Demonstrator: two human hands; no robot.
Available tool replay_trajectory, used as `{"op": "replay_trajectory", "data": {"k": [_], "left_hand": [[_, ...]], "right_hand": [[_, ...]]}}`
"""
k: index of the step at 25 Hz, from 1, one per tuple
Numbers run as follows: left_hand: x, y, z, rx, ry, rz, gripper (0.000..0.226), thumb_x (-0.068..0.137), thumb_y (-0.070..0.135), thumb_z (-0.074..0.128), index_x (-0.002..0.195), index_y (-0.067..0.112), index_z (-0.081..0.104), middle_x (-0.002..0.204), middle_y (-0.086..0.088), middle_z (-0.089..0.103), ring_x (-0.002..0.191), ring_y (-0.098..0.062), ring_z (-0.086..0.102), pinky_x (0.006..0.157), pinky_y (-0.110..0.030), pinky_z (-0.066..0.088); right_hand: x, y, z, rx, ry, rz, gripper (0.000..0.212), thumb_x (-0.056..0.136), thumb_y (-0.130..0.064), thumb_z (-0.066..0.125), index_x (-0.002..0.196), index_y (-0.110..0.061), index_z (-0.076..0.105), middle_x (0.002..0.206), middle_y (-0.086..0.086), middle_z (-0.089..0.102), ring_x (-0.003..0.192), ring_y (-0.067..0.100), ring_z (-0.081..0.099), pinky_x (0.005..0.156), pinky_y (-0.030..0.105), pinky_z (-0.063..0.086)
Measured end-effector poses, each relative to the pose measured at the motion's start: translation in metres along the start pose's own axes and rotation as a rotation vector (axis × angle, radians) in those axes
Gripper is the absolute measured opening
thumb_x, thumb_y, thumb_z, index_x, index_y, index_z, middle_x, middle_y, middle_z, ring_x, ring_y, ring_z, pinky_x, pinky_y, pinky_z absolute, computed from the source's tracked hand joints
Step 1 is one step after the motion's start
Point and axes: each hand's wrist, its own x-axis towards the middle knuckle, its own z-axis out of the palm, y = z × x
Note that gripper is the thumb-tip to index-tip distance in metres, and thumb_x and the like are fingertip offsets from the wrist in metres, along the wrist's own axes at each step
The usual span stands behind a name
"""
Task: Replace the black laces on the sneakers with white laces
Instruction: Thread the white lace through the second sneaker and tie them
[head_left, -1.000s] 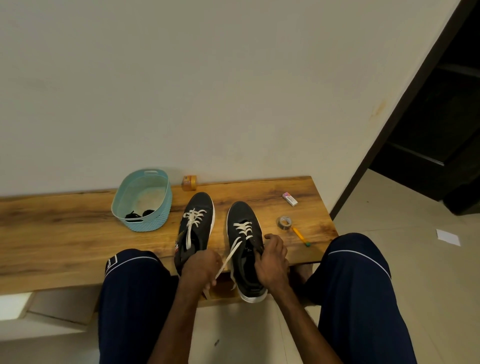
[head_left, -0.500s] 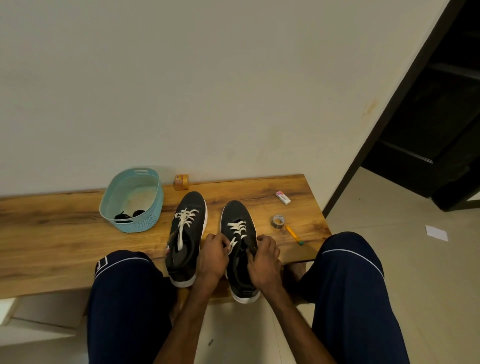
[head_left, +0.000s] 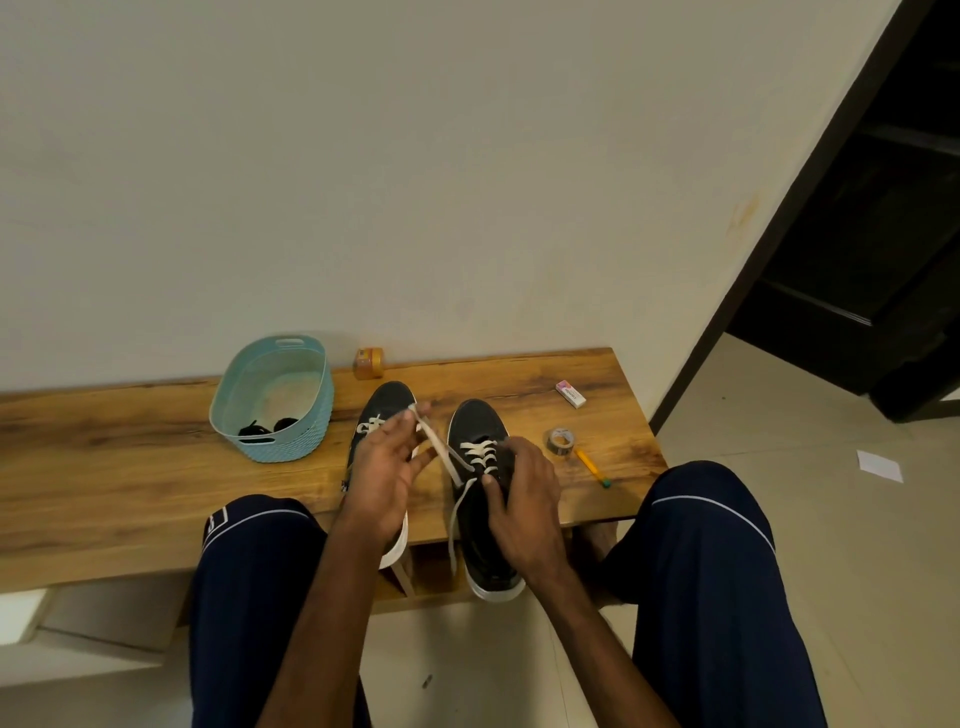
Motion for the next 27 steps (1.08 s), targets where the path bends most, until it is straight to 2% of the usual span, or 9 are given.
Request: {"op": "replay_trajectory", "data": {"k": [4, 6, 9, 14, 17, 20, 22, 24, 27], "left_hand": [[-0.003, 0.004, 0.001, -0.089, -0.018, 0.003, 0.033, 0.091, 0.021, 0.058, 0.118, 0.002, 0.063, 0.109, -0.008, 0.070, 0.099, -0.019, 0.065, 0.080, -0.032, 0.060], [-0.005, -0.002, 0.003, -0.077, 0.010, -0.011, 0.027, 0.092, 0.017, 0.058, 0.113, 0.003, 0.065, 0.110, -0.010, 0.070, 0.102, -0.022, 0.065, 0.080, -0.032, 0.060], [-0.003, -0.003, -0.001, -0.112, 0.086, -0.011, 0.022, 0.097, 0.013, 0.054, 0.113, 0.002, 0.064, 0.120, -0.016, 0.065, 0.102, -0.024, 0.066, 0.081, -0.033, 0.061], [-0.003, -0.005, -0.004, -0.255, 0.096, -0.122, 0.019, 0.100, 0.012, 0.050, 0.110, 0.002, 0.063, 0.109, -0.015, 0.066, 0.099, -0.026, 0.067, 0.077, -0.038, 0.062], [-0.003, -0.008, -0.001, -0.294, 0.093, -0.156, 0.018, 0.100, 0.011, 0.050, 0.108, 0.002, 0.063, 0.104, -0.014, 0.067, 0.100, -0.026, 0.066, 0.077, -0.039, 0.062], [-0.001, -0.009, -0.006, -0.309, 0.148, -0.141, 0.016, 0.100, 0.010, 0.050, 0.106, 0.004, 0.063, 0.105, -0.013, 0.067, 0.102, -0.026, 0.065, 0.078, -0.038, 0.062], [0.001, -0.009, -0.010, -0.272, 0.197, -0.119, 0.015, 0.101, 0.012, 0.051, 0.107, 0.007, 0.063, 0.107, -0.012, 0.067, 0.102, -0.026, 0.065, 0.076, -0.039, 0.061], [0.001, -0.010, -0.012, -0.172, 0.238, -0.090, 0.016, 0.101, 0.016, 0.051, 0.108, 0.010, 0.064, 0.108, -0.008, 0.068, 0.101, -0.025, 0.065, 0.075, -0.039, 0.057], [-0.002, -0.014, -0.010, 0.288, 0.306, -0.025, 0.016, 0.101, 0.022, 0.052, 0.100, 0.014, 0.066, 0.102, -0.009, 0.067, 0.094, -0.025, 0.063, 0.070, -0.039, 0.055]], "right_hand": [[-0.012, -0.037, 0.008, 0.335, -0.175, 0.034, 0.035, 0.103, -0.039, 0.047, 0.137, -0.032, 0.047, 0.133, -0.017, 0.054, 0.122, -0.008, 0.046, 0.095, 0.009, 0.040], [-0.019, -0.040, 0.016, 0.471, -0.255, 0.099, 0.030, 0.104, -0.035, 0.047, 0.133, -0.032, 0.053, 0.123, -0.018, 0.063, 0.115, -0.004, 0.056, 0.092, 0.014, 0.047], [-0.022, -0.033, 0.019, 0.548, -0.298, 0.179, 0.017, 0.103, -0.025, 0.052, 0.109, -0.031, 0.066, 0.093, -0.014, 0.070, 0.092, 0.001, 0.065, 0.082, 0.022, 0.051], [-0.021, -0.027, 0.015, 0.492, -0.361, 0.195, 0.032, 0.098, -0.031, 0.059, 0.130, -0.034, 0.058, 0.124, -0.016, 0.057, 0.112, -0.006, 0.054, 0.087, 0.013, 0.047], [-0.024, -0.030, 0.017, 0.486, -0.406, 0.197, 0.020, 0.098, -0.029, 0.060, 0.116, -0.038, 0.063, 0.115, -0.015, 0.058, 0.105, -0.003, 0.056, 0.085, 0.016, 0.045], [-0.022, -0.026, 0.014, 0.508, -0.441, 0.231, 0.015, 0.100, -0.023, 0.056, 0.097, -0.029, 0.070, 0.098, -0.007, 0.069, 0.096, 0.008, 0.063, 0.088, 0.029, 0.052], [-0.020, -0.022, 0.008, 0.523, -0.415, 0.252, 0.017, 0.101, -0.021, 0.056, 0.095, -0.022, 0.072, 0.086, 0.001, 0.072, 0.083, 0.013, 0.067, 0.082, 0.035, 0.055], [-0.017, -0.019, 0.002, 0.523, -0.356, 0.265, 0.017, 0.100, -0.021, 0.058, 0.093, -0.020, 0.074, 0.074, 0.003, 0.071, 0.066, 0.010, 0.064, 0.068, 0.028, 0.055], [-0.011, -0.012, -0.005, 0.432, -0.283, 0.297, 0.019, 0.100, -0.019, 0.057, 0.090, -0.023, 0.074, 0.069, -0.001, 0.071, 0.057, 0.003, 0.059, 0.055, 0.018, 0.048]]}}
